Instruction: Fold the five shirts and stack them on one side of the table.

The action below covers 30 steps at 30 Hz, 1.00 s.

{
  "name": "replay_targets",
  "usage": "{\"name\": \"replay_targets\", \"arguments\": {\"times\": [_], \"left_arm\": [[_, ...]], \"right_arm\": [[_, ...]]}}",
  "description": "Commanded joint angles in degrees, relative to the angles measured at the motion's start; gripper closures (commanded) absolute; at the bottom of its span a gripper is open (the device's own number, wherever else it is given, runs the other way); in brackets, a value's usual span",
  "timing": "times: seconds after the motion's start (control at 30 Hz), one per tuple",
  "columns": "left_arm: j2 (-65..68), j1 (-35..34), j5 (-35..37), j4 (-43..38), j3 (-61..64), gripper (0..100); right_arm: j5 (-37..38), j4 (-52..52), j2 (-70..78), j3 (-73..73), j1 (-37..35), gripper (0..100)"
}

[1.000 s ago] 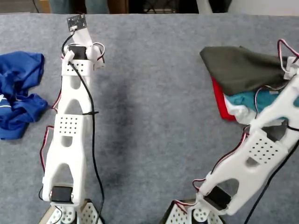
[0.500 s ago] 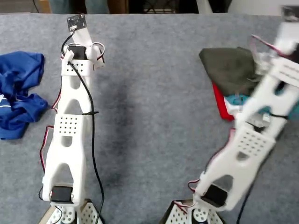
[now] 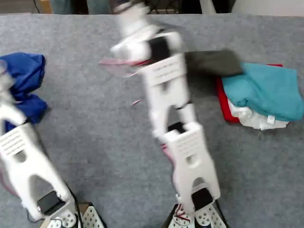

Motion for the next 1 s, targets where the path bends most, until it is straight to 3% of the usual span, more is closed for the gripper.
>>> {"name": "replay_targets", "arguments": {"times": [0.0, 0.3, 0.57, 0.63, 0.8, 0.97], "left_arm": [[-4.4, -10.7, -5.9, 2.5, -2.9, 97], [-4.3, -28.0, -15.9, 2.8, -2.7, 97], [-3.8, -28.3, -16.7, 4.7, -2.9, 97], [-4.3, -27.3, -16.5, 6.1, -2.9, 97], [-4.0, -25.0, -16.7, 7.9, -2.8, 97], [-4.3, -24.7, -16.5, 8.2, -2.8, 97]], "right_arm": [[-2.6, -6.7, 2.6, 1.5, -11.8, 98.4], [-3.3, -15.7, 12.3, 1.5, -27.9, 98.3], [-3.2, -16.1, 12.8, 1.5, -30.3, 96.7], [-3.5, -15.8, 12.7, 1.5, -30.5, 87.4], [-6.1, -11.8, 11.2, -3.6, -27.3, 53.1], [-7.0, -0.8, 6.5, -14.6, -22.4, 50.7]]}}
